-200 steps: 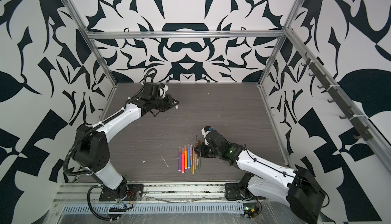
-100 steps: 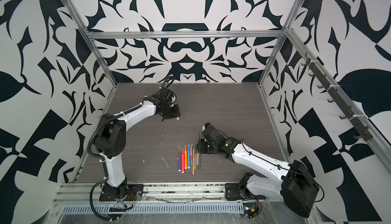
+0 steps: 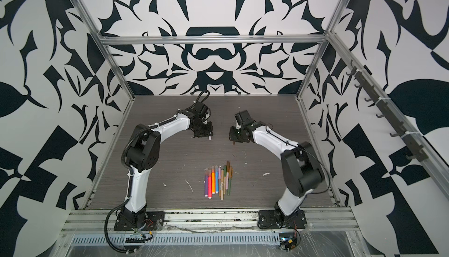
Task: Open the pen caps
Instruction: 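Lower the pen and cap to the table and open both grippers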
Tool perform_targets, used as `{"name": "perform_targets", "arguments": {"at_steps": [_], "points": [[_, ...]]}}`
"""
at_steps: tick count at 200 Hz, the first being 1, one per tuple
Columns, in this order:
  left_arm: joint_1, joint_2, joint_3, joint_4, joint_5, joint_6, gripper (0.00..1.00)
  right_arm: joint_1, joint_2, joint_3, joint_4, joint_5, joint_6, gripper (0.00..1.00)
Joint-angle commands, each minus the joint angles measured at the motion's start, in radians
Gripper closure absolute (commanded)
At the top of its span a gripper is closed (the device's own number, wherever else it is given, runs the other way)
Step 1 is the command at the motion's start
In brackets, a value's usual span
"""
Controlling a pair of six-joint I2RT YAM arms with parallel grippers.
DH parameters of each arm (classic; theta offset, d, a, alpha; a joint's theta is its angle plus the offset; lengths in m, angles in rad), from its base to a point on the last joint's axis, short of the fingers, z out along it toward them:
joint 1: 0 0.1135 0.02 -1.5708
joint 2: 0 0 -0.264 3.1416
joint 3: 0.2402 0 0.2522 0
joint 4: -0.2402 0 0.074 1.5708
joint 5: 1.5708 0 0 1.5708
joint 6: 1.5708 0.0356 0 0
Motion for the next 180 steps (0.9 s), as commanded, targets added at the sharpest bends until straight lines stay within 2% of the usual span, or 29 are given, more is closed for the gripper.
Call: {"name": "perform_targets", "arguments": {"at_steps": [1,50,118,153,180], "points": [[-0.001,0.033,0.046,-0.033,0.041,-0.015,0.98,0.002,0.089,0.104,0.000,-0.090,-0.042,1.00],[0.000,0.089,0.100,-0.095,-0.013,-0.013,0.93,0.003,0.243,0.218,-0.079,-0.016,-0.027,1.00],[-0.001,0.114,0.096,-0.099,-0.002,-0.008,0.91,0.004,0.269,0.233,-0.108,0.056,-0.036,0.98],[-0.001,0.112,0.093,-0.099,-0.002,-0.020,0.81,0.004,0.303,0.282,-0.138,0.087,-0.049,0.97],[-0.002,0.109,0.093,-0.098,0.003,-0.028,0.77,0.004,0.328,0.300,-0.151,0.090,-0.050,0.96]]}}
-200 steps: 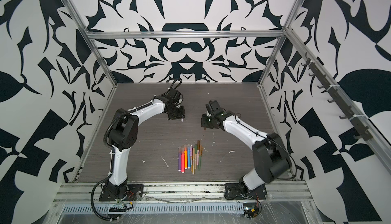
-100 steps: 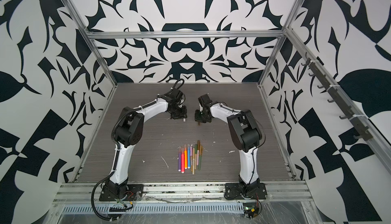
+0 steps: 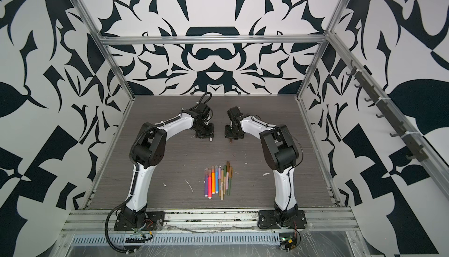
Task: Open the pen caps
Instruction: 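Lower the pen and cap to the table and open both grippers, then raise the left gripper and move the right gripper back over the pen row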
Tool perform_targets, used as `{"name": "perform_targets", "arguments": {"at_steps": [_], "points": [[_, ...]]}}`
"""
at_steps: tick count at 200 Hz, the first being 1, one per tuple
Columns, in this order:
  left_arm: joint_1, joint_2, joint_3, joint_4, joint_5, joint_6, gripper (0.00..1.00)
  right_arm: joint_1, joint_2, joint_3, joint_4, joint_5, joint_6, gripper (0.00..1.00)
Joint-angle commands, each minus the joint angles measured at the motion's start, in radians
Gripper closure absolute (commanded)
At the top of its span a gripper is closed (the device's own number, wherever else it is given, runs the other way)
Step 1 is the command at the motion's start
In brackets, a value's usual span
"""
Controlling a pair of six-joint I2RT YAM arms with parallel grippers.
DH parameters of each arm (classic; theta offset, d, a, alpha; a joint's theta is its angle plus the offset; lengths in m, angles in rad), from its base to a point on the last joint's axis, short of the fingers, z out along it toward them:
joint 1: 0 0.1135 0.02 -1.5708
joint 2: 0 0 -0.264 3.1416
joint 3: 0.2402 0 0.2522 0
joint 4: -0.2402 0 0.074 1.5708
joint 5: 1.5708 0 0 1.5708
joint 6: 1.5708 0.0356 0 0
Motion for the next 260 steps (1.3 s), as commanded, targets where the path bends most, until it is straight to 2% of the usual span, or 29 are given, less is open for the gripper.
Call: {"name": "perform_targets", "arguments": {"at_steps": [1,24,79,114,172,192,230,260], "points": [[-0.001,0.020,0.012,-0.041,0.007,-0.015,0.77,0.004,0.008,0.038,-0.038,0.032,-0.016,0.96],[-0.002,0.019,0.007,-0.038,0.011,-0.021,0.71,0.004,0.018,0.042,-0.040,0.033,-0.015,0.90],[-0.006,0.017,0.006,-0.038,0.013,-0.025,0.69,0.004,0.018,0.040,-0.046,0.033,-0.017,0.78],[-0.008,0.012,0.008,-0.039,0.018,-0.028,0.66,0.004,0.015,0.041,-0.046,0.033,-0.017,0.72],[-0.009,-0.012,-0.007,-0.019,0.037,-0.040,0.62,0.004,0.011,0.044,-0.051,0.031,-0.017,0.72],[-0.008,-0.030,-0.028,0.009,0.072,-0.055,0.62,0.004,0.005,0.042,-0.056,0.026,-0.020,0.64],[-0.006,-0.139,-0.126,0.113,0.090,-0.084,0.54,0.004,-0.054,0.017,-0.067,0.031,-0.052,0.60],[-0.003,-0.287,-0.255,0.203,0.067,-0.093,0.55,0.005,-0.171,-0.064,-0.069,0.035,-0.068,0.60]]}}
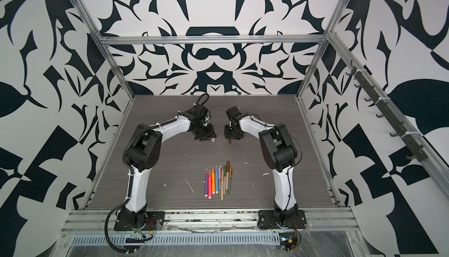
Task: Open the pen caps
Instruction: 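Raise the left gripper and move the right gripper back over the pen row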
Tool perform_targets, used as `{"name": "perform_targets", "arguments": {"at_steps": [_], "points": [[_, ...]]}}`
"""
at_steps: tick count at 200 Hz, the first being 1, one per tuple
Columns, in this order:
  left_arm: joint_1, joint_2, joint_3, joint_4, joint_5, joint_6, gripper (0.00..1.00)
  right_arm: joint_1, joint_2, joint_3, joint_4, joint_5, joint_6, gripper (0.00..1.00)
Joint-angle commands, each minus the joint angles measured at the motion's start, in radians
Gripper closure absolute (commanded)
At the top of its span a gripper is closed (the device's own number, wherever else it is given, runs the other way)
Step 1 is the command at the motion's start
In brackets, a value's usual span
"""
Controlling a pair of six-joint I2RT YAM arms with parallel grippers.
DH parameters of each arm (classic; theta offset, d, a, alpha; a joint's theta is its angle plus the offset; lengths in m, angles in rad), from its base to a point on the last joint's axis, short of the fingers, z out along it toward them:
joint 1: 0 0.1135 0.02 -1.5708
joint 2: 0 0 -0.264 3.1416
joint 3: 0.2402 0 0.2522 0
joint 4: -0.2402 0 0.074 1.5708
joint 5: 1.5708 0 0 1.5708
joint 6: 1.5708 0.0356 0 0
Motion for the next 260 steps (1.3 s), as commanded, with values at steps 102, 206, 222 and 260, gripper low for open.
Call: {"name": "perform_targets", "arguments": {"at_steps": [102,206,222,260], "points": [[-0.010,-0.648,-0.644,0.368,-0.079,-0.146,0.59,0.352,-0.803,-0.648,-0.032,0.197,0.216,0.64],[-0.038,-0.740,-0.784,0.453,-0.074,-0.181,0.59,0.671,-0.814,-0.844,0.050,0.246,0.497,0.67],[-0.038,-0.746,-0.797,0.460,-0.075,-0.185,0.59,0.671,-0.779,-0.839,0.074,0.227,0.495,0.67],[-0.039,-0.767,-0.806,0.456,-0.063,-0.169,0.59,0.672,-0.700,-0.812,0.078,0.218,0.493,0.67]]}}
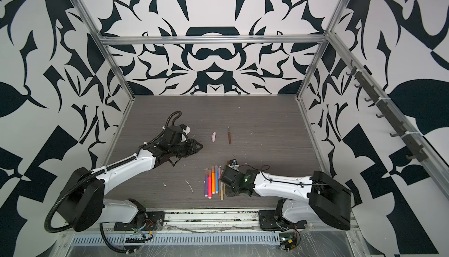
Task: Open the pen caps
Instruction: 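Raise the left gripper and move the right gripper back over the pen row, then position the right gripper over the green pen with tan cap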
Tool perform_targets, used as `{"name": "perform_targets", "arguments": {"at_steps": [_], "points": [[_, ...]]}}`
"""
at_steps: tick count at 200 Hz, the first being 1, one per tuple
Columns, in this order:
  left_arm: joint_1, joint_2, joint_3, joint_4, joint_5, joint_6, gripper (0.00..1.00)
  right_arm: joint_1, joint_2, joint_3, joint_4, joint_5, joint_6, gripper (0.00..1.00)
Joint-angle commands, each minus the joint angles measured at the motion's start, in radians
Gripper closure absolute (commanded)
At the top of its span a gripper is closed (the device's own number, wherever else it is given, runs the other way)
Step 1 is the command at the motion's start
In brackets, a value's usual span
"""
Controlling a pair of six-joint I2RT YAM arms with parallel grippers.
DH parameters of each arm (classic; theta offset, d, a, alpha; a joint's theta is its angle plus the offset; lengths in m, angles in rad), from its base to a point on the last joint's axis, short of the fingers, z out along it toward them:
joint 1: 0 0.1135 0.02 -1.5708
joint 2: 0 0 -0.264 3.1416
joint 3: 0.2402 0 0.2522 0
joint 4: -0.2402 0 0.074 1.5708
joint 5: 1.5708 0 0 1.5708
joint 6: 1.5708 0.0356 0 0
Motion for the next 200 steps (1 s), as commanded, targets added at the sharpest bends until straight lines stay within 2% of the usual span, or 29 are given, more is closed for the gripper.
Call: {"name": "perform_targets", "arguments": {"at_steps": [1,63,114,200], "points": [[-0.003,-0.039,-0.015,0.014,0.010,0.004,0.59,0.005,0.027,0.034,0.011,0.001,0.015,0.67],[-0.003,-0.048,0.002,-0.006,-0.009,0.017,0.59,0.006,0.009,0.031,-0.055,0.061,0.066,0.70],[-0.003,-0.035,0.000,0.016,0.006,0.012,0.60,0.011,-0.086,-0.004,0.047,0.016,0.025,0.69],[-0.003,-0.040,-0.022,0.052,0.035,0.006,0.60,0.012,0.027,0.036,0.034,0.000,0.031,0.69]]}}
